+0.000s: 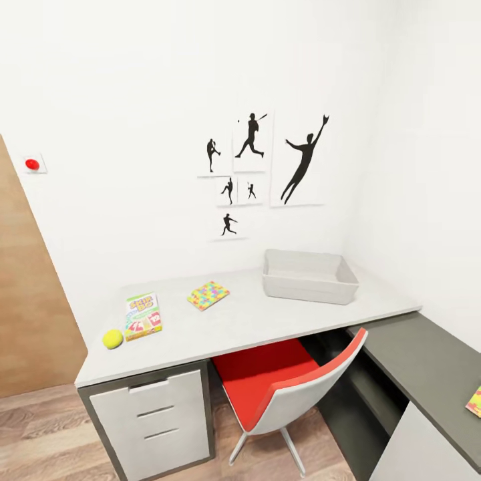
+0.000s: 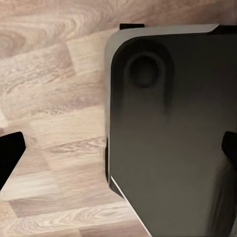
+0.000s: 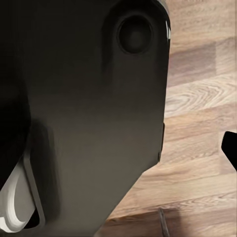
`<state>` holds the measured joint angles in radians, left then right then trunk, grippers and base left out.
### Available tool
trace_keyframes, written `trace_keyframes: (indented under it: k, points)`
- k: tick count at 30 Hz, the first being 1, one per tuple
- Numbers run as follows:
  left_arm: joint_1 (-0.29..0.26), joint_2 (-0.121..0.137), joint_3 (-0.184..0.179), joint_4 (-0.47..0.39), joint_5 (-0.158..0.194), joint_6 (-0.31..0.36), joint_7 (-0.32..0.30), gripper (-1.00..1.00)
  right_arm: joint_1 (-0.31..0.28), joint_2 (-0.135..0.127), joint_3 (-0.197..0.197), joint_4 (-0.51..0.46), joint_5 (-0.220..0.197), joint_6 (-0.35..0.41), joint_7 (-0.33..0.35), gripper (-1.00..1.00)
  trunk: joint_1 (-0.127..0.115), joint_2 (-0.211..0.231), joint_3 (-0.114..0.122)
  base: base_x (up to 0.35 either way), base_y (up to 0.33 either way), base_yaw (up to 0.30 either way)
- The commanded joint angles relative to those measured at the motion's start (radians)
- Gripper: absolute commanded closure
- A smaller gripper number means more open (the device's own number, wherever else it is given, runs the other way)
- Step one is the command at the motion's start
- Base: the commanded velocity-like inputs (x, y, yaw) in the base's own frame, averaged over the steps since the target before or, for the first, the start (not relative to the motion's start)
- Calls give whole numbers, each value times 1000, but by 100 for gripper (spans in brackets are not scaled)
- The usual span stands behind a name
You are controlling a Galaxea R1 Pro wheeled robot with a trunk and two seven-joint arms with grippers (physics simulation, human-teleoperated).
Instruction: Put all the toys in the child's room - the three board games (two on the bed and one on the table), the two jigsaw puzzles on the table, and the tennis ball on the table - inside the toy box on the table in the child's room.
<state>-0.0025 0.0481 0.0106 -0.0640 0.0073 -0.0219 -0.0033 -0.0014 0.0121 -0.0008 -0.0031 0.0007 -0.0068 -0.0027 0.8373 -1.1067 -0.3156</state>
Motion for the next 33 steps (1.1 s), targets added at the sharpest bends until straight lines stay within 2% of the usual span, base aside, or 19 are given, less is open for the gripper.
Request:
trace_keyframes:
  k: [1, 5, 10, 16, 21, 27, 33]
  points:
    - [-1, 4, 1, -5, 1, -1, 1, -100, 0, 0, 0, -1, 0, -1, 0, -100, -4, 7, 2, 0, 0, -8]
    - [-3, 17, 2, -22, 1, 4, 8, -100, 0, 0, -1, -2, 1, -1, 0, -100, -19, 35, 15, 0, 0, -5]
    - [-6, 23, 3, -33, 1, 10, 46, -100, 0, 4, -4, -3, -3, -3, 0, -100, -38, 70, 31, 0, 0, -1]
    - [-21, 25, 4, -37, 3, 16, 127, -100, 0, 16, -5, -3, -4, -65, 0, -100, -61, 112, 49, 0, 0, 0]
    - [-44, 24, 8, -40, 10, 39, 167, -100, 0, 19, -6, -3, -8, -132, 1, -100, -81, 147, 65, 0, 0, 0]
    - [-57, 24, 9, -41, 12, 74, 165, -100, -1, 22, -8, -3, -14, -144, 6, -100, -104, 189, 84, 0, 0, 0]
    - [-61, 23, 5, -42, 6, 66, 163, -100, -2, 22, -9, -3, -16, -154, 16, -100, -127, 231, 103, 0, 0, 0]
